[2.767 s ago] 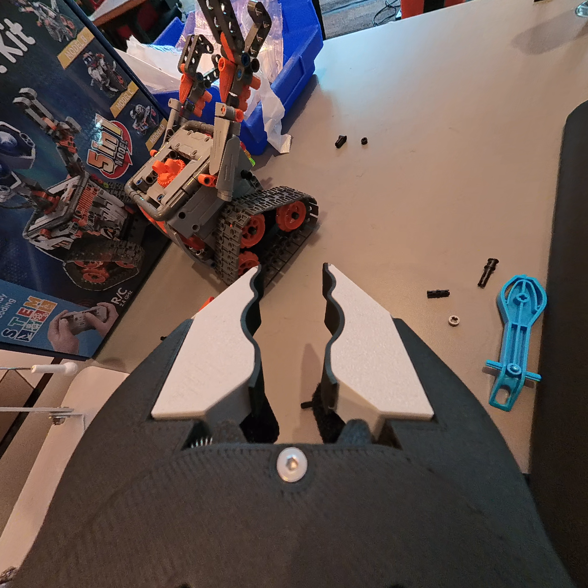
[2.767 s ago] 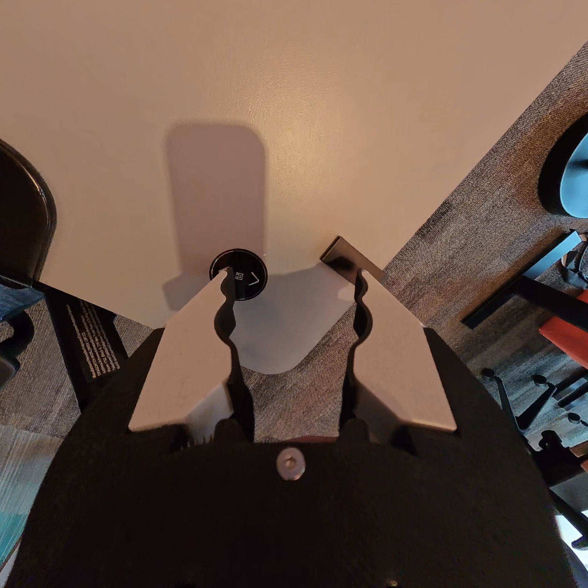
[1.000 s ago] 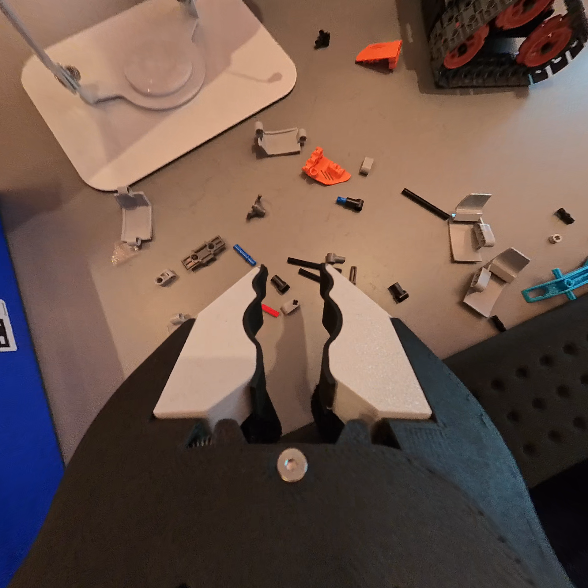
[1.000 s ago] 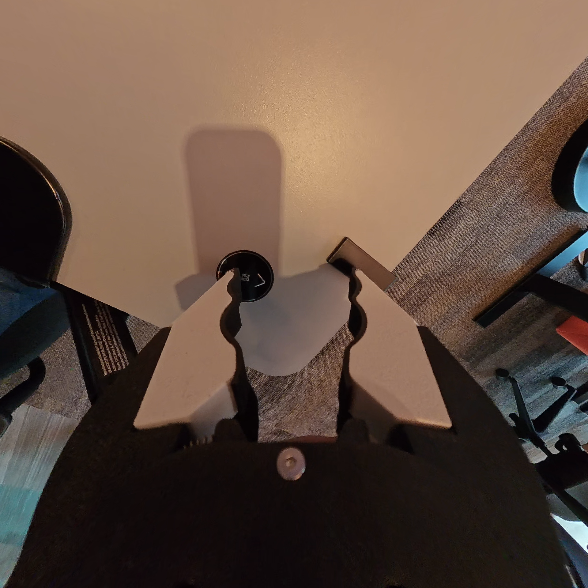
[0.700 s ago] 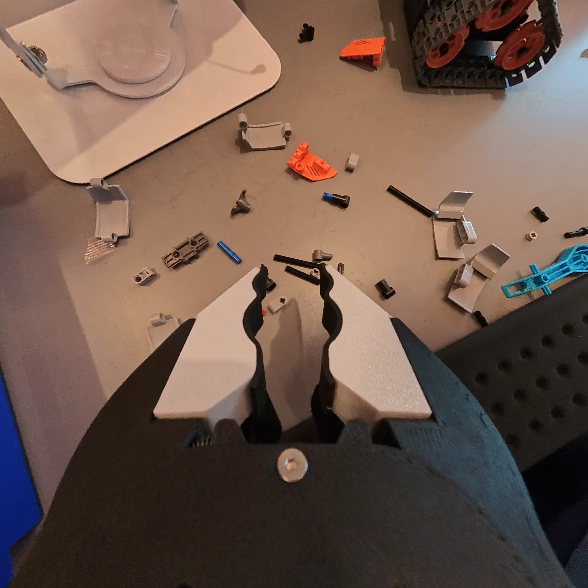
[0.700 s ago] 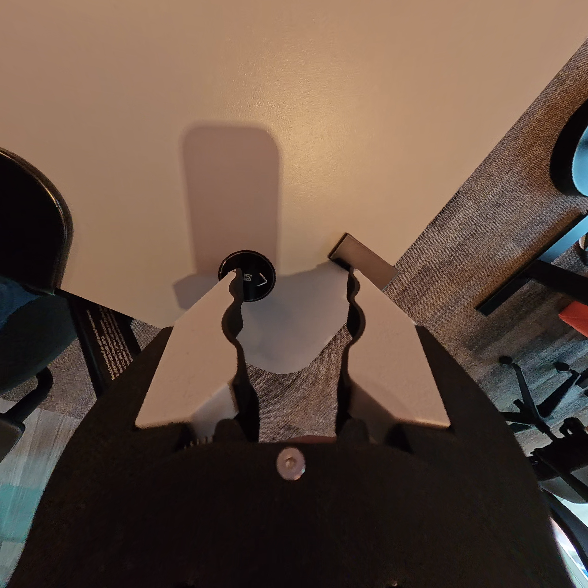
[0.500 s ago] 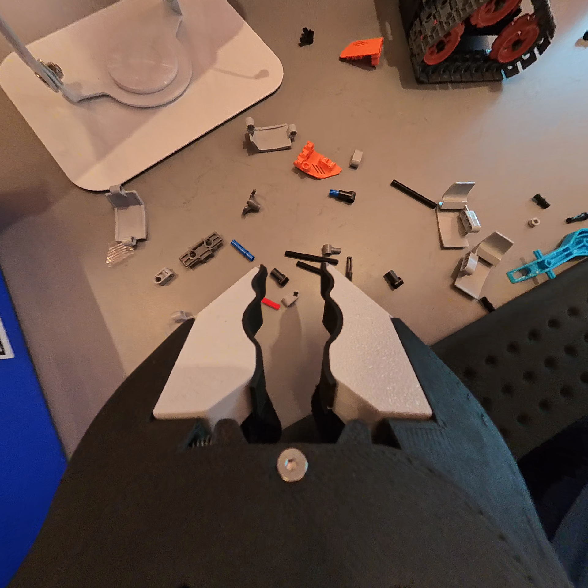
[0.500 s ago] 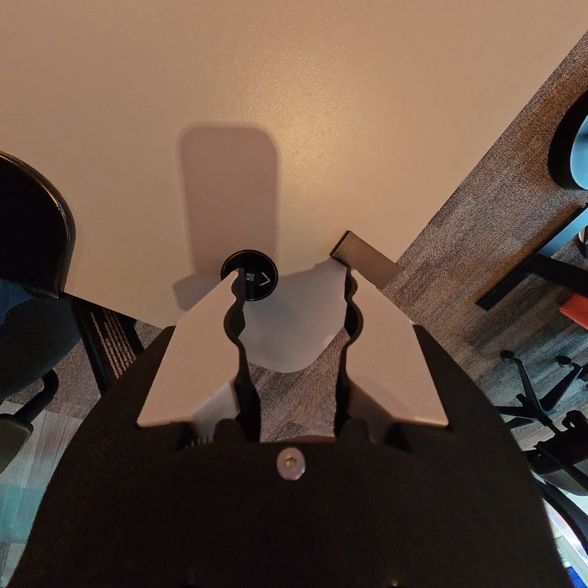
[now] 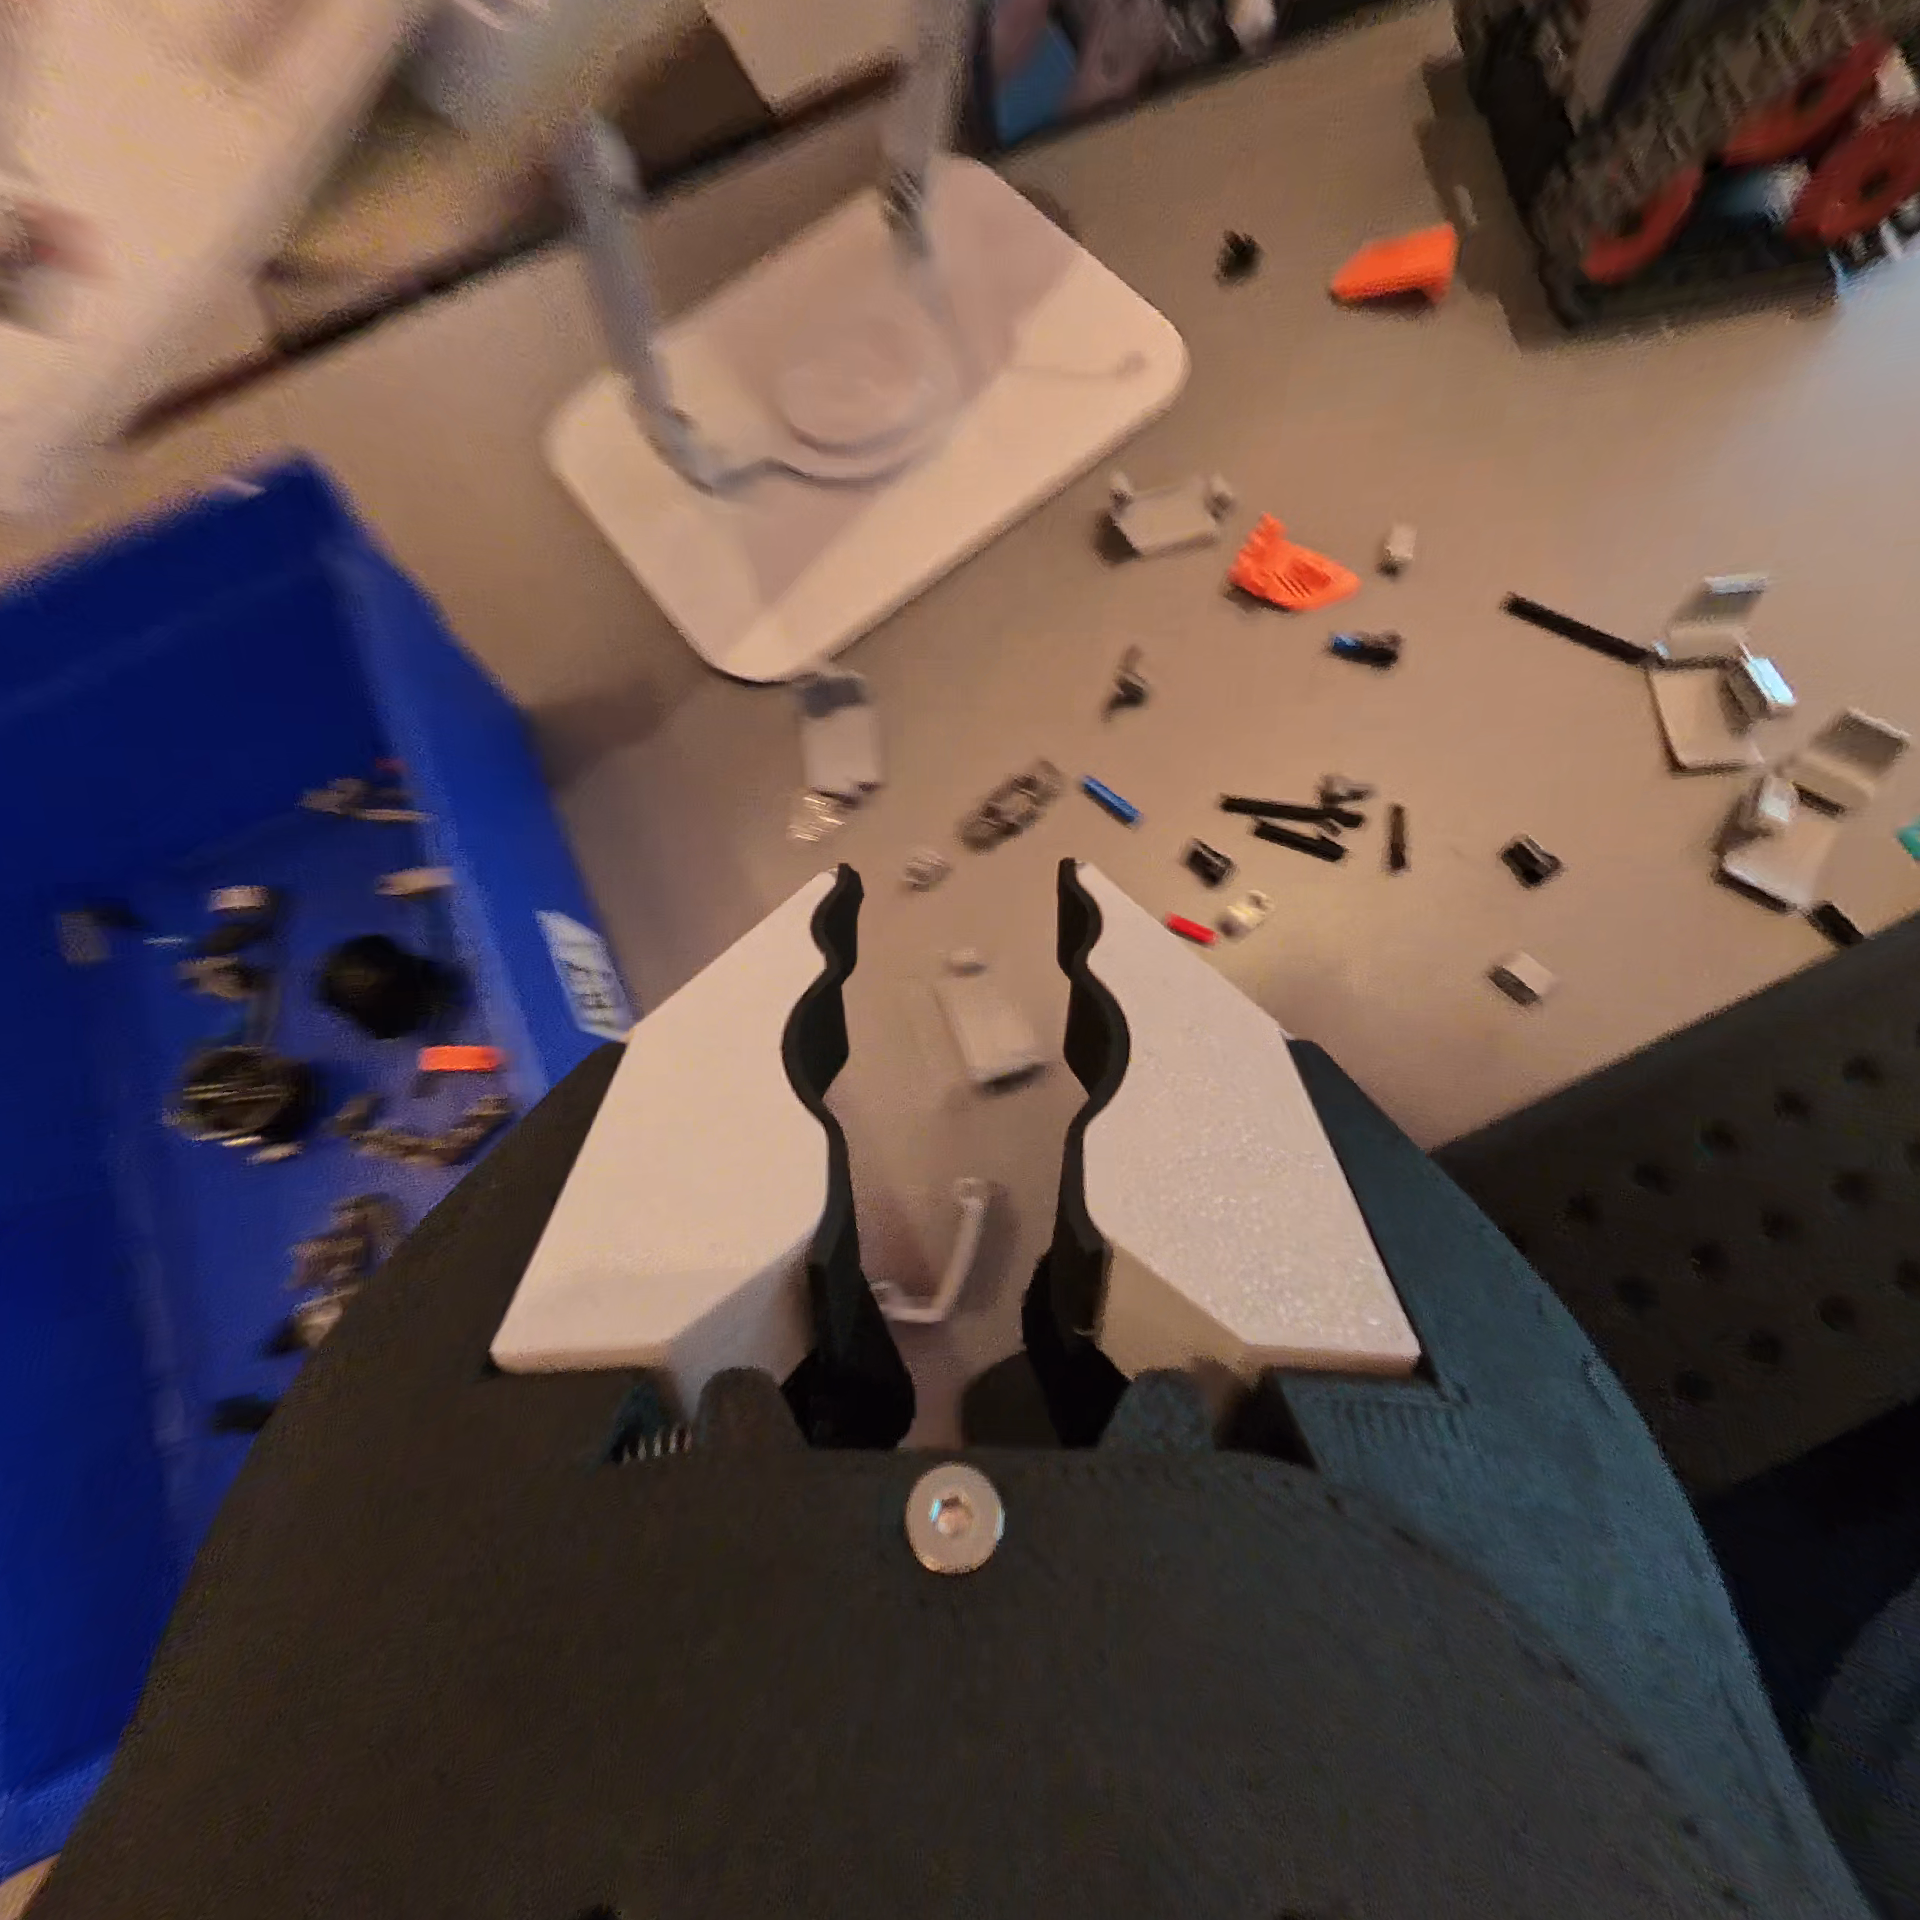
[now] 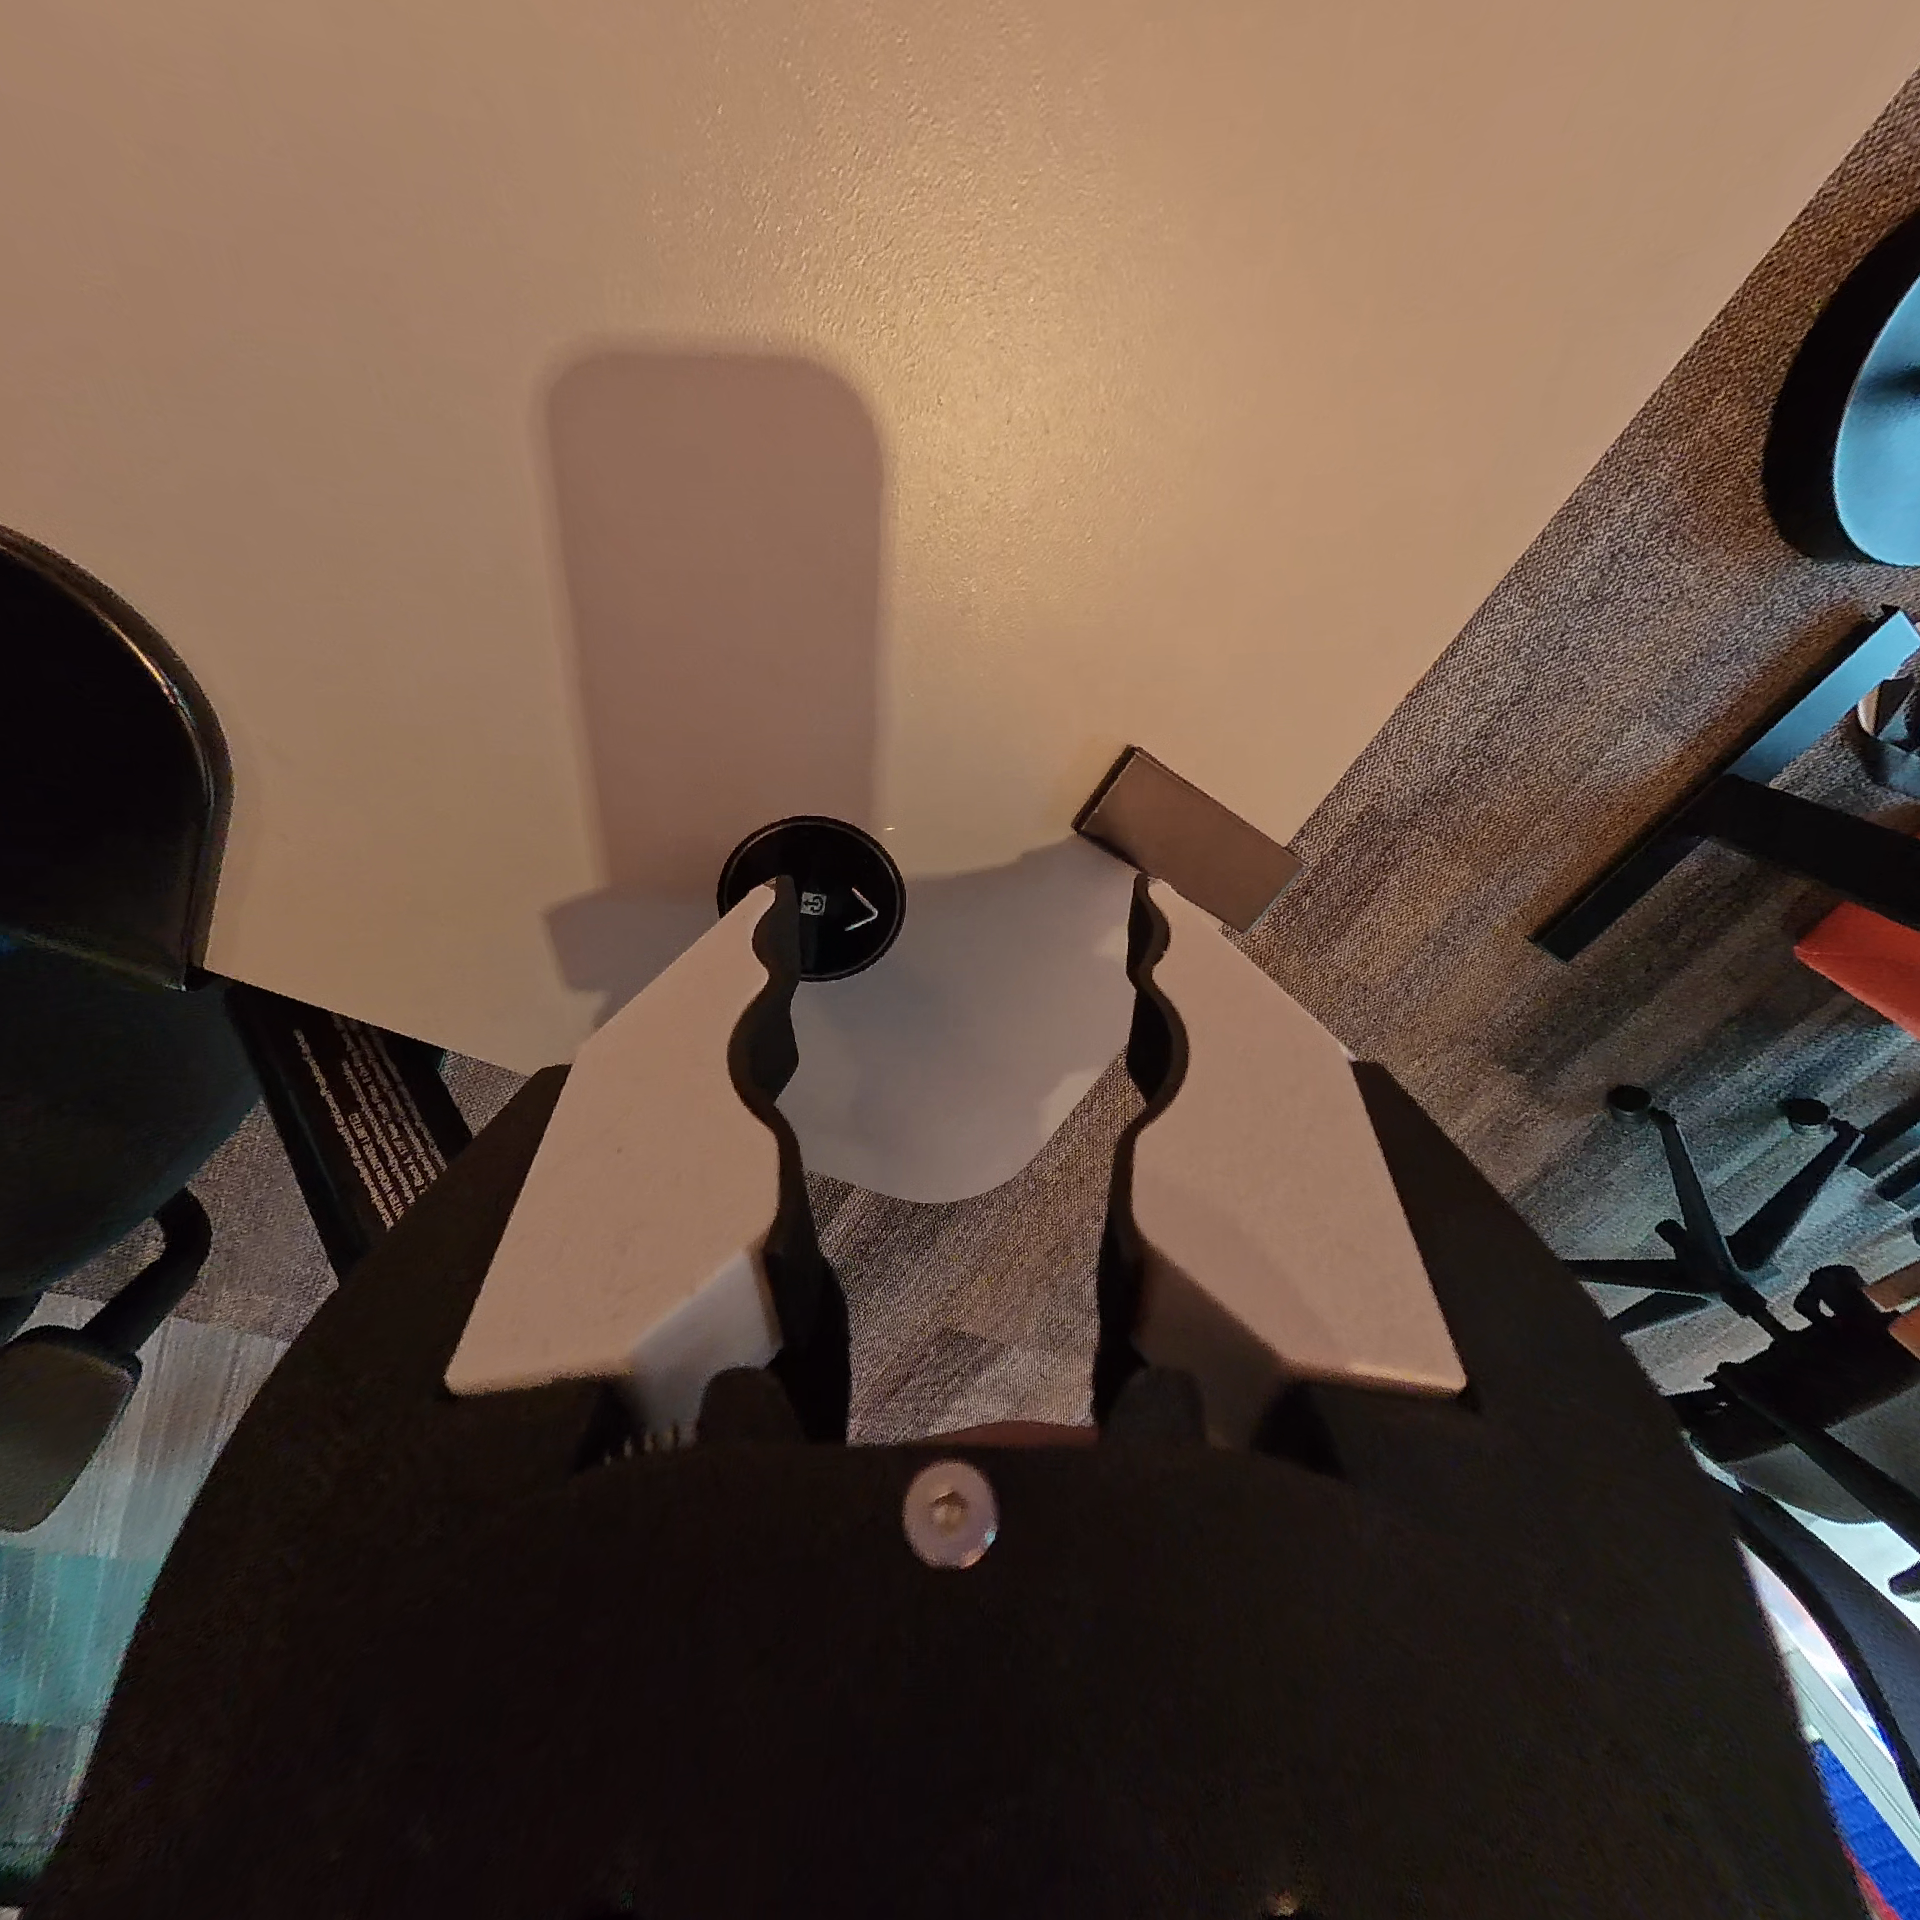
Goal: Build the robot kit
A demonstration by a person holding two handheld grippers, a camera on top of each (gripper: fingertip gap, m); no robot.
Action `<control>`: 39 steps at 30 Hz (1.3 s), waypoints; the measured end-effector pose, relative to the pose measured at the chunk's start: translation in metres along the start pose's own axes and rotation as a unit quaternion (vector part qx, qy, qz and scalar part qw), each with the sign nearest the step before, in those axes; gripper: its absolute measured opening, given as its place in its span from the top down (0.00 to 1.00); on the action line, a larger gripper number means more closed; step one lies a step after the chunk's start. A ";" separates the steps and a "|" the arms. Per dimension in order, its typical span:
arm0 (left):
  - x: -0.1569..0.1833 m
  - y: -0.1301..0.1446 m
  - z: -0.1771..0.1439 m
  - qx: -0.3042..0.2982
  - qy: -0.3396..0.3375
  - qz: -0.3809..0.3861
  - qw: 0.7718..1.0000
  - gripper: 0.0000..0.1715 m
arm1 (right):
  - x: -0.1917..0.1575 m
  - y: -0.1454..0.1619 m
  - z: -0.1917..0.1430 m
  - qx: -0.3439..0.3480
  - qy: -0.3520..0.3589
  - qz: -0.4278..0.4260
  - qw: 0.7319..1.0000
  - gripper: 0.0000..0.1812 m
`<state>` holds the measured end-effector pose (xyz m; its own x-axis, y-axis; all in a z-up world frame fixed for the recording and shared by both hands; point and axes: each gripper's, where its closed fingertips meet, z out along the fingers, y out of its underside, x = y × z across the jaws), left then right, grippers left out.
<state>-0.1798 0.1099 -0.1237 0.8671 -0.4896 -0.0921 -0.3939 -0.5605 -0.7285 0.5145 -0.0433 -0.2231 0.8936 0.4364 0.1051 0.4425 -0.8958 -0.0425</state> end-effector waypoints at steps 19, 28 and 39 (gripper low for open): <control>-0.093 -0.059 -0.062 0.036 0.098 0.075 0.992 0.78 | 0.000 0.004 -0.022 -0.039 0.030 0.043 0.998 0.68; 0.022 -0.059 -0.020 -0.023 0.180 0.057 0.982 0.73 | 0.004 0.004 -0.033 -0.043 0.037 0.053 0.997 0.66; -0.040 -0.042 0.087 -0.090 0.003 -0.089 0.992 0.74 | -0.001 0.000 -0.044 -0.027 0.035 0.039 0.998 0.68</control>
<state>-0.1717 0.2109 -0.1480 0.9261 -0.3761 0.0304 -0.2840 -0.7478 -0.6002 0.5105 -0.0478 -0.1799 0.9170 0.3592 0.1733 0.3646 -0.9311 0.0006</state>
